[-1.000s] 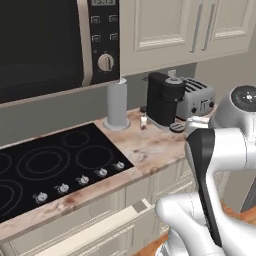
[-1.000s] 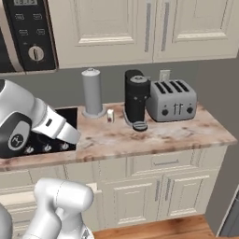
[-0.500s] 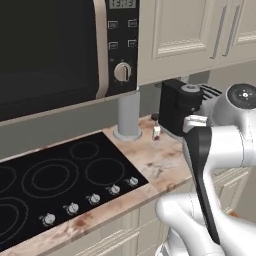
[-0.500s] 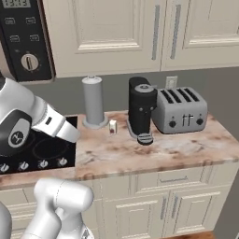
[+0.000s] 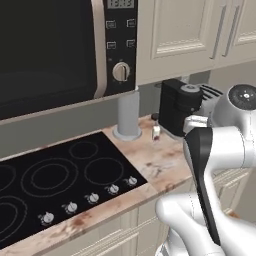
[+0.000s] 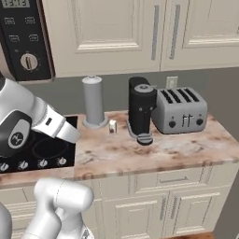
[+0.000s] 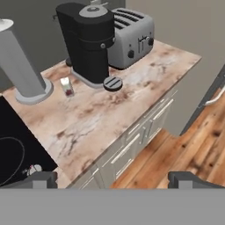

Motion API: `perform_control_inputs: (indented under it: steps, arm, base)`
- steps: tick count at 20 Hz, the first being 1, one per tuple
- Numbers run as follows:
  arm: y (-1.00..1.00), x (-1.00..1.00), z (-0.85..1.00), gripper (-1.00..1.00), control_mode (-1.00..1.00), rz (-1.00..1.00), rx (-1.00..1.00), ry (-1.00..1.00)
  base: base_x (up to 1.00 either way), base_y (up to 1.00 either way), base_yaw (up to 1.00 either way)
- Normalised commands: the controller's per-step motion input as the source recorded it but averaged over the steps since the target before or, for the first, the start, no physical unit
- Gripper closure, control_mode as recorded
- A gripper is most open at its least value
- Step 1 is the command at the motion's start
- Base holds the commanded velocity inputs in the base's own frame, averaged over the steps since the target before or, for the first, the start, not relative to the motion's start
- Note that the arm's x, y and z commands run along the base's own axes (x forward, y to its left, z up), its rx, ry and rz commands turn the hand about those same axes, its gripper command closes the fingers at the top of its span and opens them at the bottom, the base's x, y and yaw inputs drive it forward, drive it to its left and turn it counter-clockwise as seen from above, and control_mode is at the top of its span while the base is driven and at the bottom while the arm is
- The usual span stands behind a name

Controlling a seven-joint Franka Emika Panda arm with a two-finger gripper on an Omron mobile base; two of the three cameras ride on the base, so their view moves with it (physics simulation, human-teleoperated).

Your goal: Move the drinks to the dining counter.

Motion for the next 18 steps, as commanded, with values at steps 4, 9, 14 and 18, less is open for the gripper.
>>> perform_control_inputs:
  steps: [4,9,14,18]
  arm:
    - [0.0,0.0,0.0,-1.0,1.0,0.0,0.0,0.0]
    - [0.0,0.0,0.0,-1.0,1.0,0.0,0.0,0.0]
    - [0.0,0.0,0.0,-1.0,1.0,0.0,0.0,0.0]
    - [0.0,0.0,0.0,-1.0,1.0,0.0,0.0,0.0]
  base:
    - [0.56,-0.37,0.19]
    - [0.83,-0.45,0.32]
    - [0.69,-0.37,0.25]
    - [0.46,-0.3,-0.1]
